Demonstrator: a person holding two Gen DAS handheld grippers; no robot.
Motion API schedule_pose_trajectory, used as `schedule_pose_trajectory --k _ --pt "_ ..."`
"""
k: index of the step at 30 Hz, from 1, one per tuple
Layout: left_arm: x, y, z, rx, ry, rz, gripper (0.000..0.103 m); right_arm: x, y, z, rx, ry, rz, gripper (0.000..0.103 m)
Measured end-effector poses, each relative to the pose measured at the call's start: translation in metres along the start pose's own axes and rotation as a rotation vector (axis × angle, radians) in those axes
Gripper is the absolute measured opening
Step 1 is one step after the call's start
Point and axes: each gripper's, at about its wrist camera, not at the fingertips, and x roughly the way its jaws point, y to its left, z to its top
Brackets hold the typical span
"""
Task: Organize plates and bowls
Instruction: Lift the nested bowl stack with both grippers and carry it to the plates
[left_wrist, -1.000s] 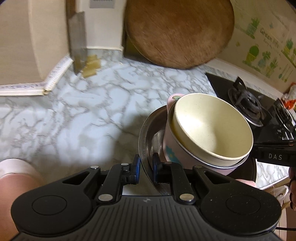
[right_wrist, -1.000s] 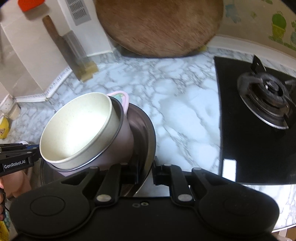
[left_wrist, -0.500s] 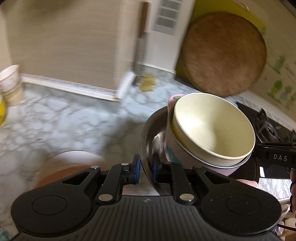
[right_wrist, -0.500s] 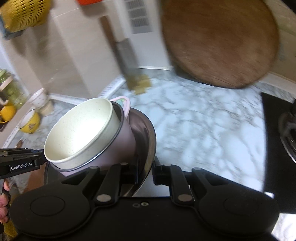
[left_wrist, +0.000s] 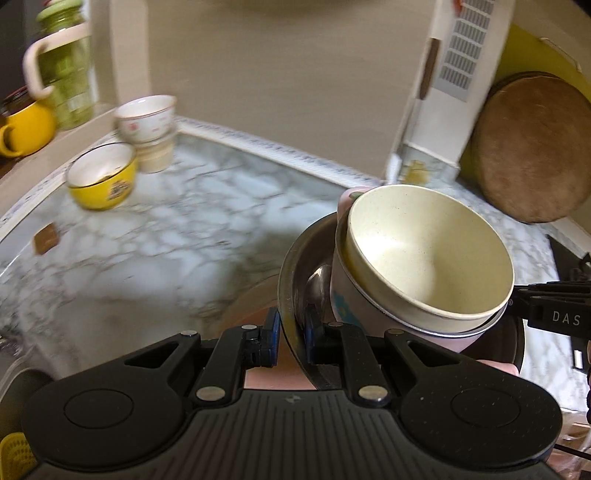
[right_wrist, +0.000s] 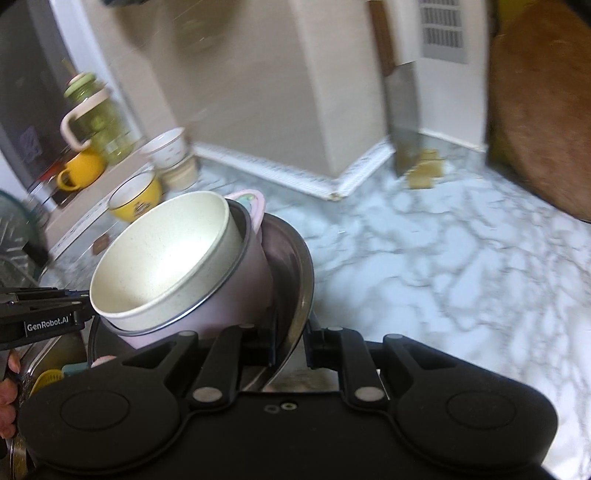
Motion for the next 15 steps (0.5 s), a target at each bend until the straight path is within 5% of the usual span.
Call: schedule_pose_trajectory --k 15 --pt "0.023 0.032 -0.032 -0.027 0.037 0.072 0.012 0.048 0.033 -0.021 -0.064 0.071 0.029 0.016"
